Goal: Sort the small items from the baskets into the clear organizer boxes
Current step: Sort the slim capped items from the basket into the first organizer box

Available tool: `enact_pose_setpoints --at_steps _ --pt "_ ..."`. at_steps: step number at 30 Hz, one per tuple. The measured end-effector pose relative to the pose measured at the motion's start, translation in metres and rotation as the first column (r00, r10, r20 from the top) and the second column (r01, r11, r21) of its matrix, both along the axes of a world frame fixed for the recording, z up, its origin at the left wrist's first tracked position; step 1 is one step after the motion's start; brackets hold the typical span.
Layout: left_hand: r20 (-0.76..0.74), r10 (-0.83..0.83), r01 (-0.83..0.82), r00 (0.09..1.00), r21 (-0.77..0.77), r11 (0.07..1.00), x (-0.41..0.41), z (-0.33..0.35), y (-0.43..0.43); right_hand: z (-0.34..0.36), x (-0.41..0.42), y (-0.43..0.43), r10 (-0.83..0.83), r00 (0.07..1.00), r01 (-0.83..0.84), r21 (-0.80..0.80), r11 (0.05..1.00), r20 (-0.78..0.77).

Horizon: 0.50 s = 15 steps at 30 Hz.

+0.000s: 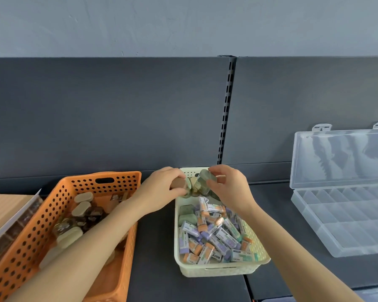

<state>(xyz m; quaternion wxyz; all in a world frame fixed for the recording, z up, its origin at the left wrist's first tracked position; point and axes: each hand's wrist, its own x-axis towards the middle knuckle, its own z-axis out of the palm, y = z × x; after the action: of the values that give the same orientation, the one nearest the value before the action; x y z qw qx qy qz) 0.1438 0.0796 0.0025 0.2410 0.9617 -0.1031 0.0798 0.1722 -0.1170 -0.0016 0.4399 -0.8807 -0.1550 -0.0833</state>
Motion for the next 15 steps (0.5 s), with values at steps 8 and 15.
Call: enact_pose_setpoints --at_steps 8,15 --pt "0.148 0.224 -0.217 0.963 -0.059 0.974 -0.066 0.02 0.071 0.019 -0.035 0.066 0.201 0.979 -0.201 0.097 0.975 0.014" --pt "-0.035 0.312 -0.307 0.949 0.107 0.946 -0.112 0.005 0.132 0.012 -0.063 0.14 0.423 0.9 -0.417 -0.072 0.906 0.106"
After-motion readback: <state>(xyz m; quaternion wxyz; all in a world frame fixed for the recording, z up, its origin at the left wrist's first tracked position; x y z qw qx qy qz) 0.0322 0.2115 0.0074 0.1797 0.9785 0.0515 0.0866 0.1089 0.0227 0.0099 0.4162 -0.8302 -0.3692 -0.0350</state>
